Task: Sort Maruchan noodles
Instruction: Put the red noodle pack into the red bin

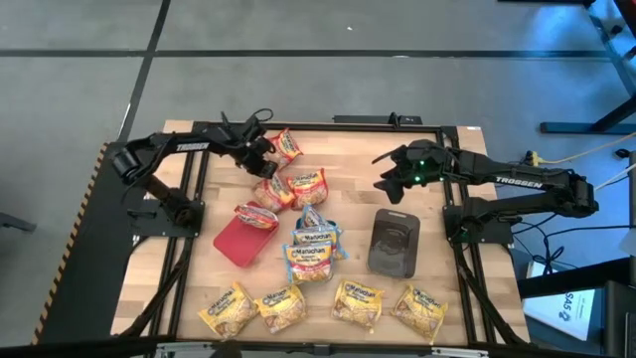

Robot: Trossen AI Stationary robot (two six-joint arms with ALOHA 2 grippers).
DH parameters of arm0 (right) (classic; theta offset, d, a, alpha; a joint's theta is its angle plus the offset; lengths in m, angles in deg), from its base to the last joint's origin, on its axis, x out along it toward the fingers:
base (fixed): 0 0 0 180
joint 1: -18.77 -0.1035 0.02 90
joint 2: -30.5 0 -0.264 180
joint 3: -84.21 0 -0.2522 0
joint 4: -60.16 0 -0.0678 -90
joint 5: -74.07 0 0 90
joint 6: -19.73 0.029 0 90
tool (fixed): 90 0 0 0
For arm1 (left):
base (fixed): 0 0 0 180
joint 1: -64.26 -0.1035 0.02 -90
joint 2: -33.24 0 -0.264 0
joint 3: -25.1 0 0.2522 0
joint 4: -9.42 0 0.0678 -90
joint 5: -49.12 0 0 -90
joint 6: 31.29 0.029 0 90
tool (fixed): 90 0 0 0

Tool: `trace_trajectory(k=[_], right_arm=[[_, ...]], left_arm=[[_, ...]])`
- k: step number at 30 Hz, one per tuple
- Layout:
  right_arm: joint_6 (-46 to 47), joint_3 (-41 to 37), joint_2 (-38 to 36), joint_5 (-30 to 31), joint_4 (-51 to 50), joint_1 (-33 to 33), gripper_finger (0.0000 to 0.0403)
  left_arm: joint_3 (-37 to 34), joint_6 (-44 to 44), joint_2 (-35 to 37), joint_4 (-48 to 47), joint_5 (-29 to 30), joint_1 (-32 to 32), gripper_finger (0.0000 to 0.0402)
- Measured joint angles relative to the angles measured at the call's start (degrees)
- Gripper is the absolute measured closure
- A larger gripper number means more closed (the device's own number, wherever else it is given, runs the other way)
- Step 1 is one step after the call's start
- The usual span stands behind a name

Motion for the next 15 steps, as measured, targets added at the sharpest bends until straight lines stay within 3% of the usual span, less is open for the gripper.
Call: trace_trajectory(k=[15], right_arm=[[-0.04, 0.01, 0.00, 0.02, -1.57, 0.02, 0.0173]], left_arm=[[5.39, -3.35, 20.63, -4.58, 2.17, 4.06, 0.0401]])
